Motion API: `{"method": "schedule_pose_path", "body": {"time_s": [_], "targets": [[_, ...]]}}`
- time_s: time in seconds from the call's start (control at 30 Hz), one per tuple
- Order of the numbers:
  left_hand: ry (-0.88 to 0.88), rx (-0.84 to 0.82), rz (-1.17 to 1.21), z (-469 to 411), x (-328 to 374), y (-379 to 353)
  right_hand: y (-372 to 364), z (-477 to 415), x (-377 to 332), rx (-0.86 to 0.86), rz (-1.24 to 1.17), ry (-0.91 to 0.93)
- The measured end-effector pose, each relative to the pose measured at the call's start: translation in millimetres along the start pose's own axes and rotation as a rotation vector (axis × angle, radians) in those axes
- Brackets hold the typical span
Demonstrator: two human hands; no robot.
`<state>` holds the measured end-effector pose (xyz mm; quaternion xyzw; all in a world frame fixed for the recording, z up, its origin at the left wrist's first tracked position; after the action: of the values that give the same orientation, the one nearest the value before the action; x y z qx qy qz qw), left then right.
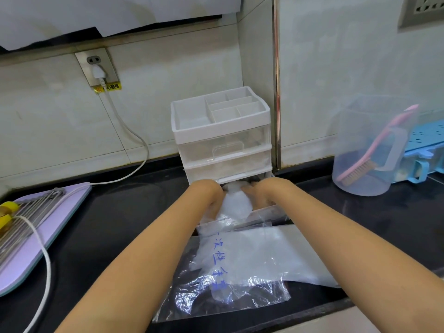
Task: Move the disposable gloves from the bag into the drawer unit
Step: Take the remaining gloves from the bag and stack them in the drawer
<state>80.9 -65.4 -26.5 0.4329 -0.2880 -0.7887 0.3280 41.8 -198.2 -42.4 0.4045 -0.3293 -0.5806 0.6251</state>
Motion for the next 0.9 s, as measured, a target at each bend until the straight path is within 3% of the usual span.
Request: {"method": "schedule_pose_path", "body": {"time_s": [0.17, 0.43, 0.63, 0.73, 0.8, 0.9], "targets": [[0.013, 0.017, -0.091, -5, 6, -5, 8, 1, -9, -0.038, 0.164, -0.057], [-0.161, 0.116, 0.196, 16, -11, -4, 14, 15, -8, -0.047, 0.194, -0.066], [-0.022, 0.495, 0.328, 44, -16, -11, 12, 12, -5, 0.025, 0.105, -0.055], [-0.09, 0.655, 0.465, 54, -7, -16, 11, 14, -3, 0.071, 0.065, -0.074], [-0.176, 0.639, 0.526, 58, 3, -19, 10, 16, -2, 0.102, 0.058, -0.079], [-0.175, 0.382, 0.598, 60, 15, -25, 11, 27, -2, 0.158, 0.028, -0.008]]}}
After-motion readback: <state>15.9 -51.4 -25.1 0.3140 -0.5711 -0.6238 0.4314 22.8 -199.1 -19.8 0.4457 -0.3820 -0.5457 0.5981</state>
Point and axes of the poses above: each hand's wrist, its own z-axis away from the middle knuckle, its own y-axis out of the back of the hand, x = y × z, the point moved 2 cm from there along -z, towards the middle knuckle, and after that the axes turned 8 degrees about y, right-handed, at the moved point
